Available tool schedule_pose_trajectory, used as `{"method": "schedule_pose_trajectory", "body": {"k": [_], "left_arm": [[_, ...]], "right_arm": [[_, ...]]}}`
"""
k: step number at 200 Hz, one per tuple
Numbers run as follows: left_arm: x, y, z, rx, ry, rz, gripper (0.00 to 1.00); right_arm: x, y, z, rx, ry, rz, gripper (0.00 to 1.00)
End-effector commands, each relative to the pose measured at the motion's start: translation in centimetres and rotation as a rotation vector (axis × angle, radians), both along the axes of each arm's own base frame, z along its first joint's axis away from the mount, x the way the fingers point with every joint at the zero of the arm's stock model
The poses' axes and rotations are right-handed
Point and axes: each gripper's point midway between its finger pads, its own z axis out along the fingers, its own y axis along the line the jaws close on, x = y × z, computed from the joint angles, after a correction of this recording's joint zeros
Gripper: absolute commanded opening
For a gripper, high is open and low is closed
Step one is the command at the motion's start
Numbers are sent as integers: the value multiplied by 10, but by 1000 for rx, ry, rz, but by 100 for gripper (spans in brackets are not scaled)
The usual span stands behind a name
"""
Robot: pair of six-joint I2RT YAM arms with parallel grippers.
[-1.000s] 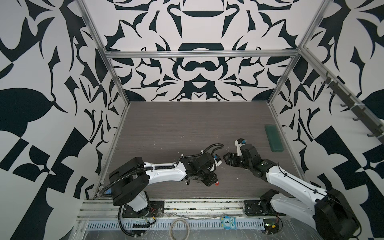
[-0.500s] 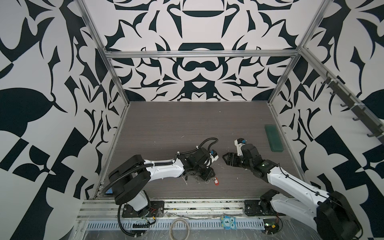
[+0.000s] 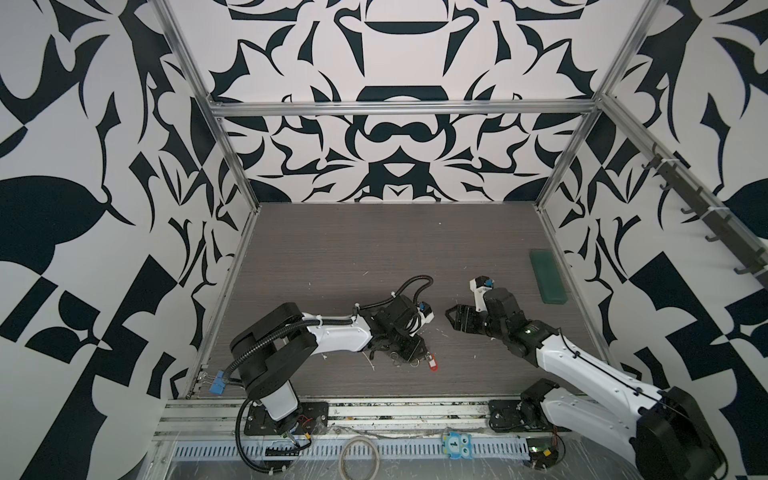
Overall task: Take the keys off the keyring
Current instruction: 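Lower the left gripper and grasp the silver keyring near the red tag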
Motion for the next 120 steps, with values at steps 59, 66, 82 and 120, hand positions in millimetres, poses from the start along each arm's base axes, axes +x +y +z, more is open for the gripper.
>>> {"method": "schedule_pose_trajectory", "body": {"k": [59,66,82,120], "left_arm": [[4,-13,0,-9,-7,-35,27],[3,-14,-1,-8,-5,-38,26],[4,-17,0,-17,0,-44,23],[3,-19,0,-17,8,-53,24]], "right_arm": [[-1,2,7,3,-18,17,78],[-2,2,7,4,-17,18,78],[-1,1,7,5,-18,14,78],[-2,2,6,3,-16,18,78]]}}
